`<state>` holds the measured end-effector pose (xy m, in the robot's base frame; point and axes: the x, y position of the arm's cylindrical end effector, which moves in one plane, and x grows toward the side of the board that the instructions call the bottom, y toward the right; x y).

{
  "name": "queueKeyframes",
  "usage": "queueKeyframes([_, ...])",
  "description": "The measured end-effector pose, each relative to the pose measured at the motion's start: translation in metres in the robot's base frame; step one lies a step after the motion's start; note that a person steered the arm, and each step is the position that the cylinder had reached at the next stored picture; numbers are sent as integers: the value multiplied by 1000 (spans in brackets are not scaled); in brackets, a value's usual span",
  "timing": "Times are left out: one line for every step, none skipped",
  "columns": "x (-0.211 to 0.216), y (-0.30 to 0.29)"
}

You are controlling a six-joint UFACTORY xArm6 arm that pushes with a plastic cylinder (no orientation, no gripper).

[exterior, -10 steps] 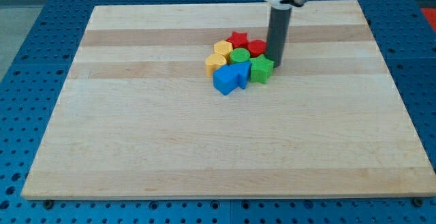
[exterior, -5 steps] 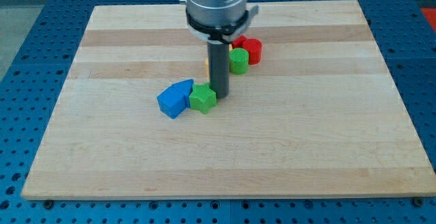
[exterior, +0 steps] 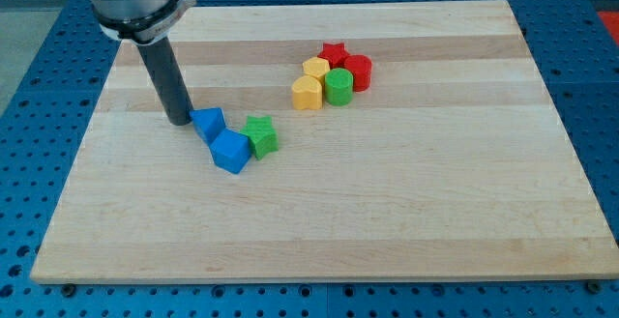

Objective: Push the blue cube to the bottom center of the board

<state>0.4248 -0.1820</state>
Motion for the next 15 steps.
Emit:
queueKeyframes([26, 35])
queueKeyframes([47, 90])
queueKeyframes([70, 131])
queueKeyframes([97, 149])
queueKeyframes([84, 124])
queueKeyframes([83, 89])
queueKeyframes([108, 81])
queueKeyframes([135, 93])
queueKeyframes([131, 127])
queueKeyframes([118, 142])
queueKeyframes([102, 117])
queueKeyframes([87, 128])
queueKeyframes([91, 158])
queueKeyframes([122, 181])
queueKeyframes([135, 189])
